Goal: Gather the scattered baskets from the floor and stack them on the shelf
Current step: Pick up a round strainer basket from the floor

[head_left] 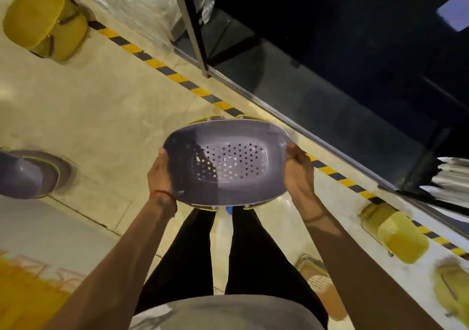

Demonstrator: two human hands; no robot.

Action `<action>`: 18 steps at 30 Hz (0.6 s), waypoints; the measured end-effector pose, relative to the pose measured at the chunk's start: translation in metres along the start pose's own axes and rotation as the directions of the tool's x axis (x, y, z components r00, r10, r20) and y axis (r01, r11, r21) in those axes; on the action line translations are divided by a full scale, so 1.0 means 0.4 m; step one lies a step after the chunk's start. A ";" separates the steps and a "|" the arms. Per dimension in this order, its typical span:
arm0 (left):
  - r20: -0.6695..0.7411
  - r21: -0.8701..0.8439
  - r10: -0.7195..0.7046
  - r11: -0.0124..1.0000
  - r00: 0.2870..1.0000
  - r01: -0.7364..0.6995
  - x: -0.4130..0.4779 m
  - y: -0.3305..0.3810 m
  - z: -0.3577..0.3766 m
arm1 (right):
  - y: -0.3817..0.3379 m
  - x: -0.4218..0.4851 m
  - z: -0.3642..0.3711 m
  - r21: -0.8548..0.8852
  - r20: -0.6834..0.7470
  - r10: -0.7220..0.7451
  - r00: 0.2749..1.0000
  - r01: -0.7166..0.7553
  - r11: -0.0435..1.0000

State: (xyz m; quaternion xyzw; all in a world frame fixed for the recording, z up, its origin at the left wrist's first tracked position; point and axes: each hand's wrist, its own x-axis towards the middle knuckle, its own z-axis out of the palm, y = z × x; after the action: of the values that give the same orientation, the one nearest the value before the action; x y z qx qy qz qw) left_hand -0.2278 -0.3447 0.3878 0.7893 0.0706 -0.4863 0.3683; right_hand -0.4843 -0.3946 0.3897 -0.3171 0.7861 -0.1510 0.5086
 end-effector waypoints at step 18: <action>0.032 0.032 0.041 0.999 0.999 -0.042 0.504 -0.203 0.166 | 0.284 0.424 0.221 0.055 0.004 -0.082 0.997 0.082 0.995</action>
State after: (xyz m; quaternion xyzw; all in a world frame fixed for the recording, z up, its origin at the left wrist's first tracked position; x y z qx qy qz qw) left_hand -0.2091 -0.3794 0.1639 0.7886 0.0405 -0.4921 0.3666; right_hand -0.4923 -0.4121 0.1681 -0.3357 0.7665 -0.1921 0.5128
